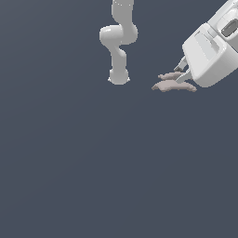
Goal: Pick up the object and move it to a goal position.
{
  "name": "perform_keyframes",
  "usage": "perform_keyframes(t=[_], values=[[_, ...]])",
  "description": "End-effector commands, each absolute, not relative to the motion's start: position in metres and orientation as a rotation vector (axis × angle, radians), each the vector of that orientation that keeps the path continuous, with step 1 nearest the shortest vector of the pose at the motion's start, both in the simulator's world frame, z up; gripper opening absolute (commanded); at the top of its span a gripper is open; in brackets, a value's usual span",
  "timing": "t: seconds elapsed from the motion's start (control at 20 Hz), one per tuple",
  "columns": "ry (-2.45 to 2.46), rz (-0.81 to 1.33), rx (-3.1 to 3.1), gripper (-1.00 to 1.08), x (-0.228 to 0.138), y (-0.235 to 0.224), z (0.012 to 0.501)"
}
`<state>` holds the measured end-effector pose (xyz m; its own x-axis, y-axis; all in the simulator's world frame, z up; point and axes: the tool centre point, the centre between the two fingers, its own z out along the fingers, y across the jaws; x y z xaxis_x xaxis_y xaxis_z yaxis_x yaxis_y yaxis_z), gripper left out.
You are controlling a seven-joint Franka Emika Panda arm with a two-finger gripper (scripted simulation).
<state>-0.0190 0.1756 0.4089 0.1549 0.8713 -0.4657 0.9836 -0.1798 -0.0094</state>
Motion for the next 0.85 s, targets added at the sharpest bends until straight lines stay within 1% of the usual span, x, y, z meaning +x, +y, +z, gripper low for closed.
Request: perform_keyframes(t=[0.0, 0.2, 0.4, 0.8], values=[[1.771, -0.498, 2.135, -1.0, -0.029, 0.185, 0.432], [1.751, -0.452, 2.127, -1.0, -0.041, 0.196, 0.458], [1.74, -0.427, 2.122, -1.0, -0.048, 0.203, 0.473], [1.743, -0.435, 2.12, -1.0, -0.046, 0.203, 0.469]])
